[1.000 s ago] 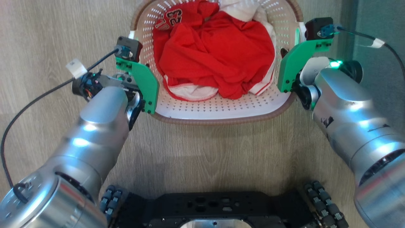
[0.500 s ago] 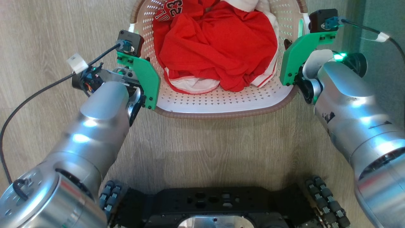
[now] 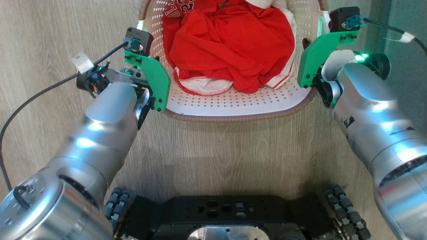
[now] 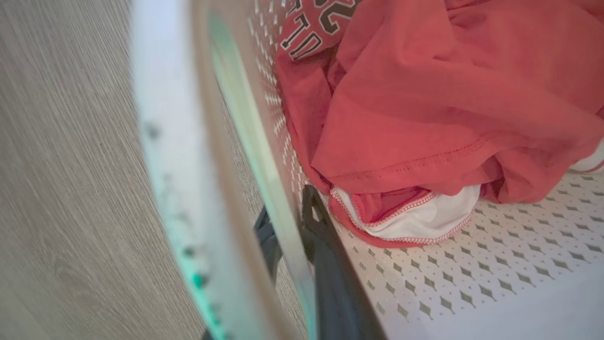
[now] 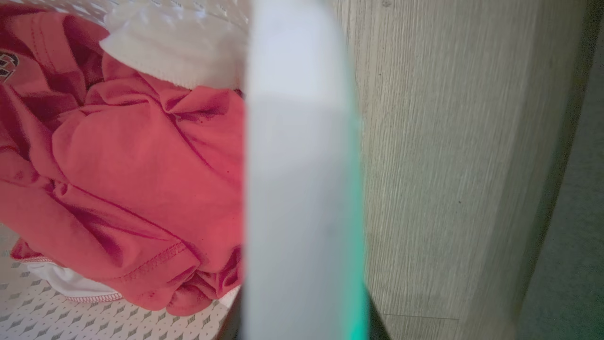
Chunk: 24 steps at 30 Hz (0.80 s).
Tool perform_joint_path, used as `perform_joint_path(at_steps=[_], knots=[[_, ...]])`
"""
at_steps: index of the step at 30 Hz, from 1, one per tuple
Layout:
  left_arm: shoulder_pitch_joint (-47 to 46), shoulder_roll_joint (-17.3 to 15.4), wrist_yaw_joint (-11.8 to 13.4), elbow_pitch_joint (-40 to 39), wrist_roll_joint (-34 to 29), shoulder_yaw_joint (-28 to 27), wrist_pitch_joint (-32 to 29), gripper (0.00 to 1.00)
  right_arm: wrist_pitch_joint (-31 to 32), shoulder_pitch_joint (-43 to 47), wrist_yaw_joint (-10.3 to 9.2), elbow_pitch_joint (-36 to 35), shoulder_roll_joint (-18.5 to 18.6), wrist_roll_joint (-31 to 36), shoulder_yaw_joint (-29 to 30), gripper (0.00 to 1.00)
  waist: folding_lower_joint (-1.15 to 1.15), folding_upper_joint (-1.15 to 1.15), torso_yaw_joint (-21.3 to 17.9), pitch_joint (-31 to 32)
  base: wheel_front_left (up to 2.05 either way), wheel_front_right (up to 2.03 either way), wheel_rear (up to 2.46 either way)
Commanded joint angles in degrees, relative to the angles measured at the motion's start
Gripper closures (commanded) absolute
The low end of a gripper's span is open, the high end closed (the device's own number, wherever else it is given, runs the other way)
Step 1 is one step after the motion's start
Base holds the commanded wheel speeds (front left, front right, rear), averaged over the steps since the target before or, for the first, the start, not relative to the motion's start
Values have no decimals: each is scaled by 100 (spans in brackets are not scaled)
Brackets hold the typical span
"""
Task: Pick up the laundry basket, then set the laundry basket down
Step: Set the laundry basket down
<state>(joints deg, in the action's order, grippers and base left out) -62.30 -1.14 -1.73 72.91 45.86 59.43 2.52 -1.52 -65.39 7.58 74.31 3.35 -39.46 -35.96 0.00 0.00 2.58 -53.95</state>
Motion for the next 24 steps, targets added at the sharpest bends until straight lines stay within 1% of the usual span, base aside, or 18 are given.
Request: perform_joint_path(at_steps=[1, 3, 8, 9, 10, 11, 12, 13, 14, 15, 16, 17, 18, 19, 24], knots=[[52, -174, 47, 10, -19, 59, -12, 100, -24, 234, -9, -35, -46, 115, -57, 100, 0, 0, -1, 2, 0, 0, 0], [62, -174, 65, 15, 13, 66, -49, 99, -28, 237, -9, -35, -46, 132, -46, 99, 0, 0, -1, 3, 0, 0, 0], [61, -174, 83, 18, 66, 100, -73, 100, -19, 232, -9, -35, -46, 134, -47, 100, 0, 0, -5, -6, 0, 0, 0], [58, -174, 88, 19, 75, 106, -71, 100, -17, 230, -9, -35, -46, 131, -49, 98, 0, 0, -7, -8, 0, 0, 0], [59, -174, 92, 20, 84, 113, -70, 100, -18, 229, -9, -35, -46, 129, -51, 93, 0, 0, -8, -9, 0, 0, 0], [62, -174, 96, 22, 96, 116, -73, 98, -21, 230, -9, -35, -46, 128, -54, 85, 0, 0, -9, -7, 0, 0, 0], [66, -174, 102, 23, 109, 120, -77, 87, -24, 233, -9, -35, -46, 127, -58, 75, 0, 0, -10, -3, 0, 0, 0], [70, -174, 110, 25, 122, 123, -86, 67, -28, 235, -9, -35, -46, 127, -62, 65, 0, 0, -11, 1, 0, 0, 0], [73, -174, 123, 28, 136, 124, -90, 56, -37, 238, -9, -35, -46, 129, -66, 53, 0, 0, -13, 7, 0, 0, 0], [73, -174, 123, 28, 136, 124, -90, 56, -37, 238, -9, -35, -46, 129, -66, 53, 0, 0, -13, 7, 0, 0, 0], [76, -174, 137, 30, 149, 125, -89, 46, -45, 242, -9, -35, -46, 132, -69, 44, 0, 0, -14, 14, 0, 0, 0], [79, -174, 151, 32, 160, 128, -86, 7, -47, 245, -9, -35, -46, 132, -73, 27, 0, 0, -15, 22, 0, 0, 0], [82, -174, 161, 34, 168, 133, -82, 0, -48, 249, -9, -35, -46, 128, -80, 10, 0, 0, -14, 30, 0, 0, 0], [85, -174, 169, 36, 177, 138, -80, 0, -47, 248, -9, -35, -46, 120, -86, 0, 0, 0, -13, 40, 0, 0, 0], [108, -174, 228, 49, 236, 139, -67, 0, -63, 232, -9, -35, -46, 69, -136, 0, 0, 0, -17, 118, 0, 0, 0]])
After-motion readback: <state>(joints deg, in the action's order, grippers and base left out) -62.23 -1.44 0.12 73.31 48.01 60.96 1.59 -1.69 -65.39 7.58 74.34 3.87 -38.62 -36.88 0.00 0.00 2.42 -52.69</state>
